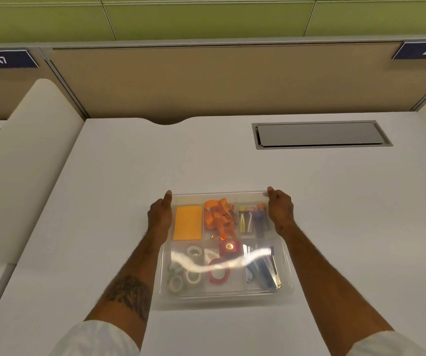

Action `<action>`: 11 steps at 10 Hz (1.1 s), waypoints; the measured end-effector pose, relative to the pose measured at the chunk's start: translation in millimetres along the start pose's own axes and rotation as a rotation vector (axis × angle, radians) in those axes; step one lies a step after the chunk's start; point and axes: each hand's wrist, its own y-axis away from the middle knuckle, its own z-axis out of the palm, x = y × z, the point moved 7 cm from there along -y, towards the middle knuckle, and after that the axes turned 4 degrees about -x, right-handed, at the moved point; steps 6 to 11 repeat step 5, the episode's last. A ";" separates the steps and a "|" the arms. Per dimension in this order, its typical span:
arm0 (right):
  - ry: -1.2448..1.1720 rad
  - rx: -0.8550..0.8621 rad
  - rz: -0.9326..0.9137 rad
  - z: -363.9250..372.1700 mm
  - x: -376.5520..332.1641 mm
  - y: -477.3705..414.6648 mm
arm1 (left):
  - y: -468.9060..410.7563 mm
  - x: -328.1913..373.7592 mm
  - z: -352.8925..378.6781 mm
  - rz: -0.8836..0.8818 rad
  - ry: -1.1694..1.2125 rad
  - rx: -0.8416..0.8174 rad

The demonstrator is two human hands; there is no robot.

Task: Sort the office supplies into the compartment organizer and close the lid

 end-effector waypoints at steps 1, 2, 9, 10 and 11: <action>0.067 -0.027 -0.020 -4.9 -4.9 3.2 | 5.4 4.6 -5.6 -0.002 -0.056 0.012; 0.219 -0.035 -0.041 -13.0 -9.5 11.0 | 14.4 13.1 -14.7 0.053 -0.154 0.082; 0.756 -0.059 -0.377 -4.1 -28.0 65.0 | 70.2 44.0 2.5 0.590 -0.785 0.053; 0.756 -0.059 -0.377 -4.1 -28.0 65.0 | 70.2 44.0 2.5 0.590 -0.785 0.053; 0.756 -0.059 -0.377 -4.1 -28.0 65.0 | 70.2 44.0 2.5 0.590 -0.785 0.053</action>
